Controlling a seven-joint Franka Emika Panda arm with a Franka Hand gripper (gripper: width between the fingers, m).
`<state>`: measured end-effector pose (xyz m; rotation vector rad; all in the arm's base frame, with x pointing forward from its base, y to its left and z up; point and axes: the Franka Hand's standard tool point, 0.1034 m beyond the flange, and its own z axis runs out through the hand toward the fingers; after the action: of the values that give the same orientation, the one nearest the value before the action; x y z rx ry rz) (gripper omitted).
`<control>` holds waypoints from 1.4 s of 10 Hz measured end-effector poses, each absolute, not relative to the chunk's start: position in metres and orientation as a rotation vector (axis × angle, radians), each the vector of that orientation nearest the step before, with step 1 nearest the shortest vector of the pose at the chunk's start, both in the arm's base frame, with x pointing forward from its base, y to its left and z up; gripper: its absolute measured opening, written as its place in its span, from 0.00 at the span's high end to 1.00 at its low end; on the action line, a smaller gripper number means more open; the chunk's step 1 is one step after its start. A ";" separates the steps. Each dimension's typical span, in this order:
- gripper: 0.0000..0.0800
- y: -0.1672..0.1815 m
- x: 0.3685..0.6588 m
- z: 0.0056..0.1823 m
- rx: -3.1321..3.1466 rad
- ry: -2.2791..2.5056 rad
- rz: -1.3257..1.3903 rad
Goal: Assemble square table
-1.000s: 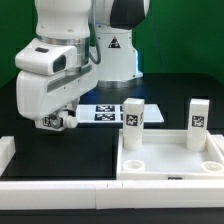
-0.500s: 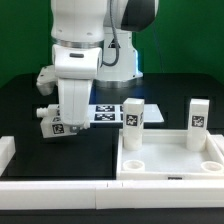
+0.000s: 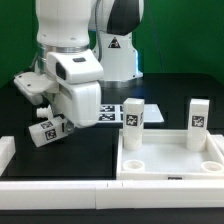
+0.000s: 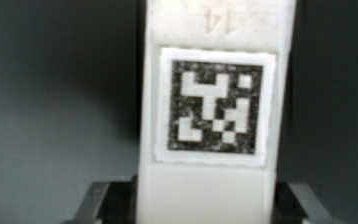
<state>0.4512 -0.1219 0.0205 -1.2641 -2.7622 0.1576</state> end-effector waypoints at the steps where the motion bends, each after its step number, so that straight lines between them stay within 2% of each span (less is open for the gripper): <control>1: 0.64 -0.120 0.450 0.021 -1.257 -2.757 0.147; 5: 0.64 -0.132 0.445 0.020 -0.873 -2.884 0.190; 8: 0.64 -0.121 0.438 0.014 -0.469 -2.894 0.149; 11: 0.64 -0.126 0.437 0.013 -0.493 -2.890 0.156; 12: 0.55 -0.126 0.436 0.013 -0.498 -2.889 0.158; 13: 0.55 -0.127 0.436 0.013 -0.522 -2.885 0.160; 14: 0.32 -0.129 0.437 0.016 -0.576 -2.882 0.165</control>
Offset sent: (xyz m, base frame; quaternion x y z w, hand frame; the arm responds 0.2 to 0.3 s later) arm 0.0000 0.0000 0.0000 0.0000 0.0000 -0.1296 0.9916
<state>0.4370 -0.1287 0.0159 -0.5757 -2.8815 0.1649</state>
